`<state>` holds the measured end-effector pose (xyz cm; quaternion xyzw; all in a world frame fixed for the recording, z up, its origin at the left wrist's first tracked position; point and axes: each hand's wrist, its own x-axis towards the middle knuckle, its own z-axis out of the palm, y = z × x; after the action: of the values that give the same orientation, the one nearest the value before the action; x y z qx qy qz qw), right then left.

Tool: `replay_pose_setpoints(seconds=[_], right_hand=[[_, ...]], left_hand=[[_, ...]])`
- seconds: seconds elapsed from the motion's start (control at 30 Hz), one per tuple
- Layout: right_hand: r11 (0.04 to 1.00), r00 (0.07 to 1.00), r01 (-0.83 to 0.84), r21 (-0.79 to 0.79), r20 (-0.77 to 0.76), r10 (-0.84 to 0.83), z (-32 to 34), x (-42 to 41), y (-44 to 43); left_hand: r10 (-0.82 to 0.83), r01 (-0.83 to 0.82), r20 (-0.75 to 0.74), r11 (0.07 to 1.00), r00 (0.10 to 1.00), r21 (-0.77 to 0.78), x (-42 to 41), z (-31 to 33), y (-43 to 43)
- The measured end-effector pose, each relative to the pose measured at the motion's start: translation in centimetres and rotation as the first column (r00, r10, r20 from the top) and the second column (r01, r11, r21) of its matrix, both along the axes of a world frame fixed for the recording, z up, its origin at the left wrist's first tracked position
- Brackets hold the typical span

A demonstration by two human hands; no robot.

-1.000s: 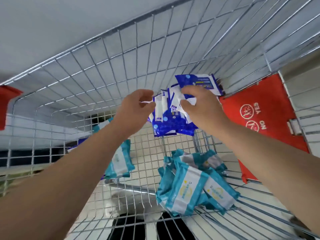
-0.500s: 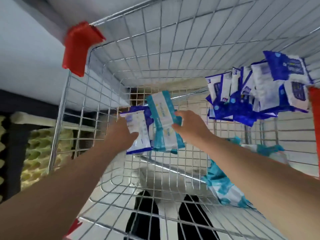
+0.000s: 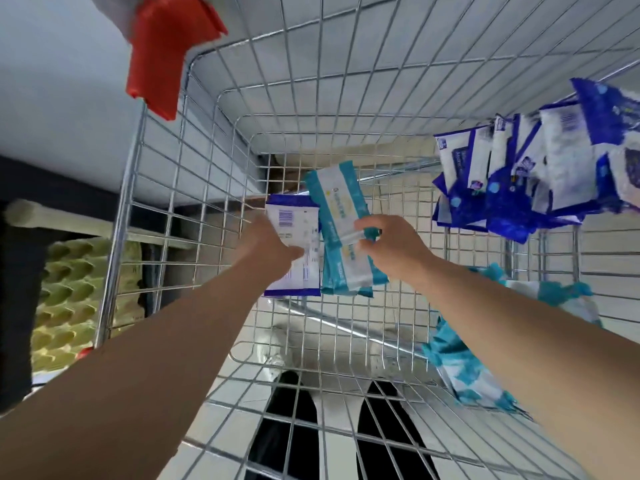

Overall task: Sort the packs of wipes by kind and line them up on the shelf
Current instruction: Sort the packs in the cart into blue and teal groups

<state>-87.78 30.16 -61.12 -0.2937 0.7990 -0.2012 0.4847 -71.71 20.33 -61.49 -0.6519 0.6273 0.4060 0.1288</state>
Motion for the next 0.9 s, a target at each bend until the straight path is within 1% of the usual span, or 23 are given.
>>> replay_pose_setpoints(seconds=[0.1, 0.17, 0.23, 0.3, 0.37, 0.47, 0.57, 0.7, 0.8, 0.83, 0.9], right_hand=[[0.999, 0.999, 0.037, 0.003, 0.032, -0.037, -0.1, 0.2, 0.0], [0.997, 0.994, 0.072, 0.014, 0.082, -0.073, -0.2, 0.3, 0.0], [0.998, 0.992, 0.06, 0.032, 0.113, -0.063, 0.0, 0.2, 0.0], [0.998, 0.99, 0.048, 0.043, 0.129, -0.054, 0.7, -0.1, 0.0], [0.996, 0.985, 0.088, 0.008, 0.151, -0.088, 2.1, -0.8, -0.3], [0.979, 0.962, 0.169, -0.112, 0.236, -0.139, 5.2, -2.0, -0.8], [0.941, 0.926, 0.272, -0.201, 0.322, -0.198, 8.2, -4.1, -1.3], [0.858, 0.843, 0.468, -0.212, 0.399, -0.361, 11.3, -8.7, -0.3], [0.847, 0.856, 0.484, -0.221, 0.32, -0.406, 12.7, -12.5, 2.1], [0.84, 0.857, 0.495, -0.223, 0.284, -0.43, 12.9, -14.0, 3.0], [0.82, 0.849, 0.522, -0.233, 0.239, -0.472, 13.4, -16.7, 4.9]], left_hand=[[0.031, -0.03, -0.037, 0.999, 0.999, 0.03, 0.1, 0.0, 0.1], [0.107, -0.105, -0.09, 0.994, 0.99, 0.031, 0.4, 0.1, 0.1], [0.184, -0.184, -0.149, 0.983, 0.972, 0.009, 0.9, 0.6, 0.1], [0.227, -0.234, -0.222, 0.972, 0.948, -0.003, 1.2, 1.7, 0.0], [0.244, -0.247, -0.332, 0.968, 0.911, 0.032, 1.1, 3.2, -0.2], [0.225, -0.182, -0.469, 0.974, 0.854, 0.135, -0.5, 5.9, -0.2], [0.171, -0.062, -0.55, 0.976, 0.817, 0.211, -3.6, 8.7, -0.1], [0.069, 0.103, -0.606, 0.964, 0.792, 0.244, -8.3, 11.4, 0.3], [-0.032, 0.224, -0.618, 0.946, 0.786, 0.236, -12.0, 12.8, 0.8], [-0.029, 0.234, -0.628, 0.941, 0.777, 0.246, -13.2, 13.2, 1.1], [0.039, 0.222, -0.669, 0.928, 0.742, 0.3, -15.9, 13.7, 1.9]])
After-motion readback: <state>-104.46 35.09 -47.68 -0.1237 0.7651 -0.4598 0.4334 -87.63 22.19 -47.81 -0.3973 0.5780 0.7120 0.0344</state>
